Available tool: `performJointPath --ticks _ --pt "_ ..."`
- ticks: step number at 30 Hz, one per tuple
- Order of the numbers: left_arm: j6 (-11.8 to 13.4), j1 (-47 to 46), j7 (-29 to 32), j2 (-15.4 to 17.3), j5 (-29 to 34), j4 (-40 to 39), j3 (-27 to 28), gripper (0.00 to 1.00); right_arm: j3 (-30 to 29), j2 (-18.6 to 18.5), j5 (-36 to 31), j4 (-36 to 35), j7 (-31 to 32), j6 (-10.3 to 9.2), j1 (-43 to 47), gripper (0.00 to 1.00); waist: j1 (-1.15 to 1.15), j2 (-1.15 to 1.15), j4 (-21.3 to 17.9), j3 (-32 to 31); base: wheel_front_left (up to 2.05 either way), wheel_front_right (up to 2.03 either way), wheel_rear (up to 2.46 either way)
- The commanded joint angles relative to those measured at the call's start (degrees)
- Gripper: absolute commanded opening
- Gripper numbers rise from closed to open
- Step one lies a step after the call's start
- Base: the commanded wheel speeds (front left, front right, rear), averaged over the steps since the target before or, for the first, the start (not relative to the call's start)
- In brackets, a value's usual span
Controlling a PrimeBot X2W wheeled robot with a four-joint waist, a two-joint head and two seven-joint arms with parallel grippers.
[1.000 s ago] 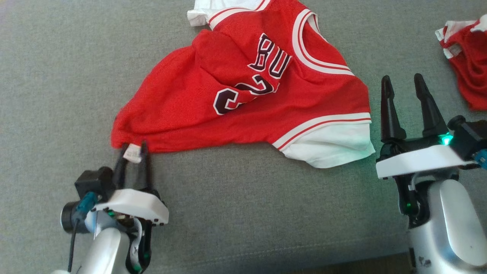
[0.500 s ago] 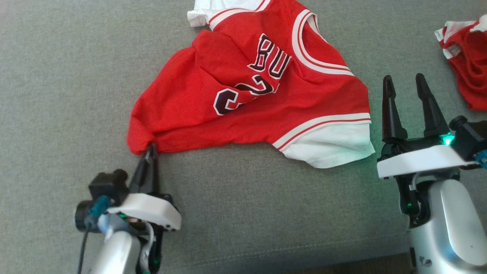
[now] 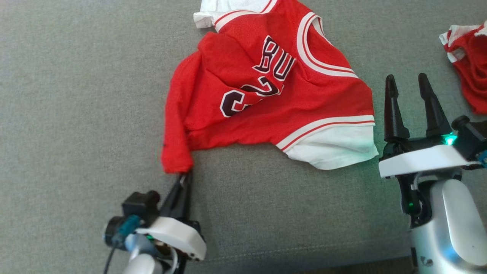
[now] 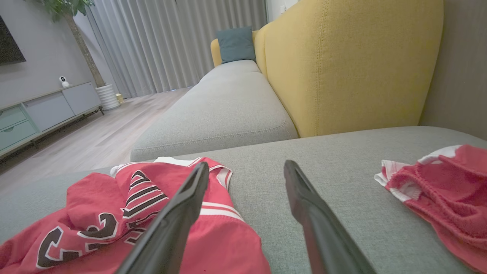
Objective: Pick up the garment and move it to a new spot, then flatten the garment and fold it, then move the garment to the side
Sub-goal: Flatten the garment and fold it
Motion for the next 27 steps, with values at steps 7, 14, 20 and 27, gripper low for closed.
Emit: performJointPath --ticks 7,14,20,27 --pt "-2.6 -3.6 -0.3 -0.8 1.1 2.5 -2.8 0.78 1.5 0.0 -0.2 -2.3 0.1 -0.05 -0.9 1.00 0.00 0.00 -0.3 -0.7 0.00 0.00 0.00" --pt "-5.1 -2.6 -0.9 -0.2 1.5 1.6 -6.1 1.00 0.5 0.0 -0.5 -2.0 0.3 -0.05 0.4 1.00 0.00 0.00 0.6 -2.7 0.00 0.00 0.00" --pt "-5.7 -0.8 -1.8 0.2 2.2 -3.3 -8.1 1.00 0.8 0.0 -0.5 -2.0 0.6 -0.05 1.2 1.00 0.00 0.00 1.7 -4.6 0.00 0.00 0.00" --pt "-2.5 0.5 -2.3 0.7 0.5 -7.4 -4.3 1.00 1.0 0.0 -0.6 -2.4 1.0 -0.05 1.8 1.00 0.00 0.00 2.3 -5.6 0.00 0.00 0.00"
